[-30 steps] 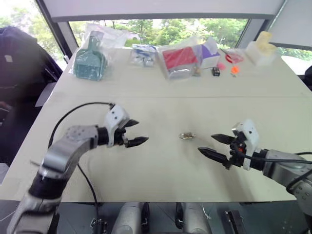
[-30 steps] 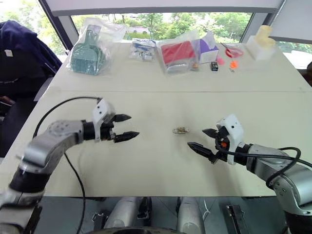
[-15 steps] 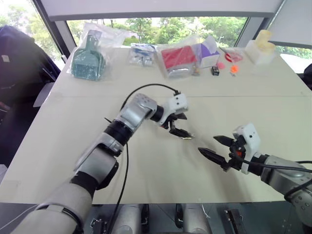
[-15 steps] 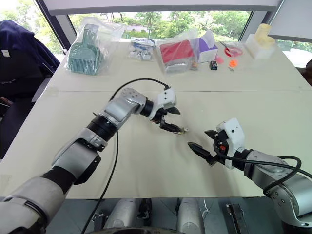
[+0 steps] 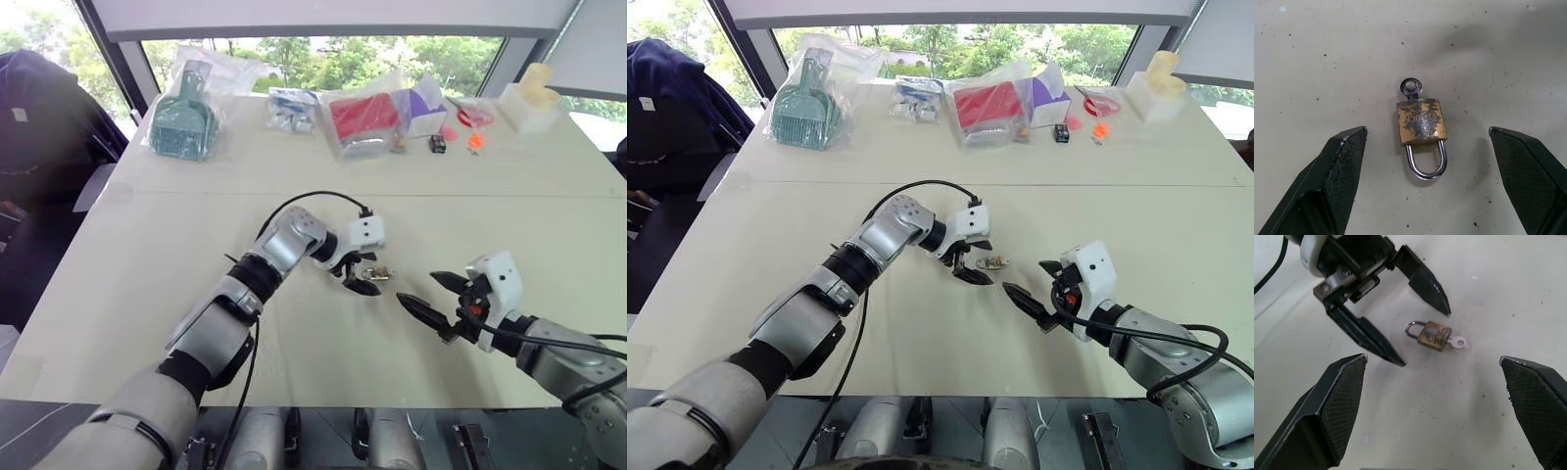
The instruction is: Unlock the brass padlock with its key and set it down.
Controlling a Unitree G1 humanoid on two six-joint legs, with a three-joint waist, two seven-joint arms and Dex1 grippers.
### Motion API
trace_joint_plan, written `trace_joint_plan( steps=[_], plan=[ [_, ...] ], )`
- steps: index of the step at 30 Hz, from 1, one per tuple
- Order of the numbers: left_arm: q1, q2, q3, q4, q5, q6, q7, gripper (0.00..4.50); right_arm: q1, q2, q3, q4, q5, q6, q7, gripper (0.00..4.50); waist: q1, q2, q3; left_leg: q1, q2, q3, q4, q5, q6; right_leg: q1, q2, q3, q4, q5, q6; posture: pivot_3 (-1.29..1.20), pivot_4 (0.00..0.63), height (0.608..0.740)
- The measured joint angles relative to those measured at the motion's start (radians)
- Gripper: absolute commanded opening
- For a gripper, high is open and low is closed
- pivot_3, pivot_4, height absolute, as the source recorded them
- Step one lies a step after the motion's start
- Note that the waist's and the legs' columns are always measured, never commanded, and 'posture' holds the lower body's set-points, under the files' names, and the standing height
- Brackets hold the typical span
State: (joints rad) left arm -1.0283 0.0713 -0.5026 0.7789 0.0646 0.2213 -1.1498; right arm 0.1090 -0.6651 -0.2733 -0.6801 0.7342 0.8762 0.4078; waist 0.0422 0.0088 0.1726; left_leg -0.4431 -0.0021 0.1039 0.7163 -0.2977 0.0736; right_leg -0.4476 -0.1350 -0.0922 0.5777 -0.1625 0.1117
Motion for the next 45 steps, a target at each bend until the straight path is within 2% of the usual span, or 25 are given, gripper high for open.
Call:
trace_joint_plan(
  steps=[3,9,16,19,23,29,37,45],
  plan=[
    [0.013,-0.007,0.006,-0.002,0.022,-0.028,0.027,3.07,0.0,0.0,0.014,0.009,-0.013,-0.008,0.002,4.5,0.0,0.0,0.0,0.0,0.0,0.0,0.0,0.0,0.0,0.001,0.0,0.0,-0.001,0.0,0.0,0.0,0.15,0.735],
    [0.035,-0.043,0.014,0.006,0.036,-0.058,0.083,0.84,-0.001,0.0,0.022,0.013,-0.016,-0.01,0.007,4.5,0.001,-0.001,-0.001,0.002,0.0,-0.001,0.001,0.0,0.0,0.004,0.0,0.0,-0.001,0.0,0.0,0.0,0.15,0.735],
    [0.056,-0.034,0.028,0.021,0.041,-0.132,0.125,0.78,-0.032,0.025,0.025,0.02,0.006,0.0,0.001,4.5,-0.001,-0.002,-0.002,0.003,0.0,-0.002,0.002,0.0,0.0,0.005,-0.001,-0.001,-0.001,0.0,0.0,0.0,0.15,0.735],
    [0.088,0.022,0.071,-0.01,0.026,-0.209,0.126,0.78,-0.105,0.129,-0.025,0.067,0.129,0.034,-0.053,4.5,-0.011,-0.002,-0.002,0.002,0.001,-0.001,0.001,0.0,0.0,0.001,0.0,0.0,0.001,0.0,0.0,0.0,0.15,0.735],
    [0.1,0.138,0.194,-0.161,-0.077,-0.251,0.06,0.78,-0.219,0.218,-0.09,0.141,0.296,0.056,-0.148,4.5,-0.018,-0.001,-0.001,-0.001,0.001,-0.001,-0.002,0.001,-0.003,-0.005,0.0,0.0,0.004,0.001,0.0,0.0,0.15,0.735],
    [0.146,0.232,0.287,-0.402,-0.156,-0.201,0.046,0.78,-0.425,0.349,-0.075,0.278,0.393,0.031,-0.257,4.5,-0.031,0.0,-0.002,-0.001,-0.001,0.0,-0.001,0.001,-0.002,-0.002,-0.001,0.0,0.003,0.001,0.0,0.0,0.15,0.735],
    [0.224,0.253,0.293,-0.56,-0.166,-0.145,0.102,0.78,-0.478,0.363,-0.059,0.336,0.434,0.012,-0.283,4.5,-0.031,0.0,-0.001,0.0,-0.001,0.0,-0.001,0.004,-0.007,-0.001,0.001,0.0,0.003,0.003,0.003,0.0,0.15,0.735],
    [0.224,0.244,0.295,-0.595,-0.187,-0.142,0.132,0.78,-0.486,0.351,-0.044,0.343,0.47,0.012,-0.282,4.5,-0.031,0.0,-0.001,0.001,0.0,0.0,-0.001,0.002,-0.003,0.0,0.001,0.0,0.004,0.003,0.003,0.0,0.15,0.735]
  ],
)
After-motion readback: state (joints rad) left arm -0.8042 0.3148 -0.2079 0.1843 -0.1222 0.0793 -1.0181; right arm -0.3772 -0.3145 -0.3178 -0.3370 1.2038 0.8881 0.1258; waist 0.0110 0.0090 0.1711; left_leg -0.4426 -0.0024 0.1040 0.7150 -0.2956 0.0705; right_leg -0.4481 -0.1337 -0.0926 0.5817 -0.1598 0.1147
